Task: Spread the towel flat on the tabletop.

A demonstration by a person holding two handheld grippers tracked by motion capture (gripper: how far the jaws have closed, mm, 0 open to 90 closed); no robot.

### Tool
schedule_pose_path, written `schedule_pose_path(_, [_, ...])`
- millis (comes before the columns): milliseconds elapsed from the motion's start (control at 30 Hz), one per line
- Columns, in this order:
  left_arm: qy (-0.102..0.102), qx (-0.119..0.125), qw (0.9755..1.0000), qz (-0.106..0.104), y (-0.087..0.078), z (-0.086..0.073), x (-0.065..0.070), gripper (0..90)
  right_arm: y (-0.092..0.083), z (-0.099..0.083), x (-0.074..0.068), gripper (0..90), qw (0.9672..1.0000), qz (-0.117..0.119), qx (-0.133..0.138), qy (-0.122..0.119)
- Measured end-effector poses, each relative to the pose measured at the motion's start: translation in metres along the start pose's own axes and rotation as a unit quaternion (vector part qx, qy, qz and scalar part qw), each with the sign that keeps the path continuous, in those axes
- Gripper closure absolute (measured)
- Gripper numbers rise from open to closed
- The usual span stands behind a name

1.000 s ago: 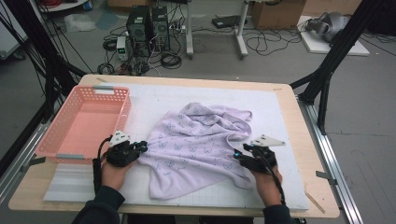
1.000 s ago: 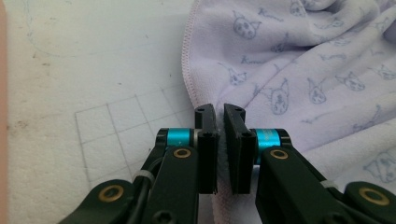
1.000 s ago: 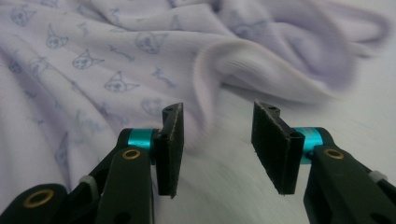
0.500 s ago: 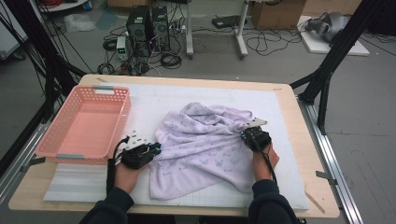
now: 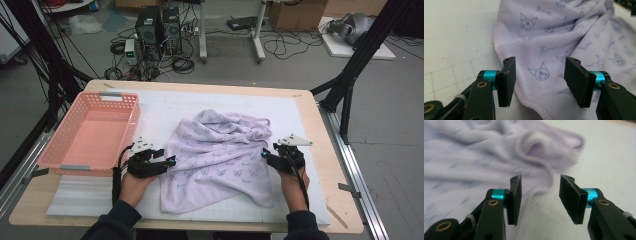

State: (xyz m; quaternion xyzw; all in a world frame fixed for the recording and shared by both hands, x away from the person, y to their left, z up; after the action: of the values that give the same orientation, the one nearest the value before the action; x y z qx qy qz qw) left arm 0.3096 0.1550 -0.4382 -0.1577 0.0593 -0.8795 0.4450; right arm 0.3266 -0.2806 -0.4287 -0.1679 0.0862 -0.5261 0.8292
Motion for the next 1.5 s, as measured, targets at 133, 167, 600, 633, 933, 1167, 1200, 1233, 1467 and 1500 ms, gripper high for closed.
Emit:
schedule_pose_path(133, [-0.003,-0.018,0.9998,-0.006,-0.012,-0.007,-0.001,40.8,-0.012,-0.016,-0.009,48.6,0.9983,0.049,-0.022,-0.021])
schedule_pose_path(167, [-0.003,-0.026,0.9996,-0.005,-0.012,-0.011,-0.001,40.5,-0.014,-0.020,-0.012,48.2,0.9976,0.056,-0.031,-0.026])
schedule_pose_path(600, [0.059,-0.055,0.9966,0.019,0.016,-0.013,0.005,86.6,-0.001,-0.028,-0.005,87.0,0.9967,0.067,-0.034,-0.030])
schedule_pose_path(633, [0.056,-0.051,0.9966,0.033,0.021,-0.011,0.001,86.8,0.002,-0.027,-0.002,87.1,0.9976,0.053,-0.031,-0.032])
schedule_pose_path(933, [0.061,-0.026,0.9929,0.099,0.061,0.011,-0.013,86.9,0.030,-0.016,0.013,86.7,0.9969,-0.050,-0.028,-0.054])
schedule_pose_path(1167, [0.037,-0.024,0.9967,0.068,0.038,0.009,-0.012,44.8,0.003,-0.017,0.018,64.8,0.9991,-0.037,0.003,-0.023])
schedule_pose_path(1200, [0.036,-0.024,0.9974,0.058,0.033,0.008,-0.010,42.6,-0.004,-0.017,0.020,62.4,0.9993,-0.033,0.010,-0.018])
schedule_pose_path(1233, [0.036,-0.021,0.9979,0.050,0.028,0.006,-0.008,42.1,-0.010,-0.018,0.021,60.9,0.9996,-0.021,0.016,-0.009])
schedule_pose_path(1467, [0.018,-0.015,0.9993,0.028,-0.005,-0.008,-0.002,39.1,-0.039,-0.031,0.011,50.3,0.9996,0.021,-0.006,-0.016])
schedule_pose_path(1500, [0.017,-0.011,0.9994,0.028,-0.011,-0.010,-0.001,39.1,-0.042,-0.033,0.010,50.0,0.9995,0.025,-0.008,-0.016])
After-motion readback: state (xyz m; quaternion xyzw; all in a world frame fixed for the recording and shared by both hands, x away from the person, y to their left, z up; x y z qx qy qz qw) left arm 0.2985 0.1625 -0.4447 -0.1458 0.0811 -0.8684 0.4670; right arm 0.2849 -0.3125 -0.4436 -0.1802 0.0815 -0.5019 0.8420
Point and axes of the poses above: each handheld gripper's, and its own axes: y roughly forward along the jaws, z roughly out of its top, x roughly to its right, the point moved 1 cm from there along y, roughly forward along the jaws, and after that the axes turned 15 degrees about x, right-handed, at the moved point
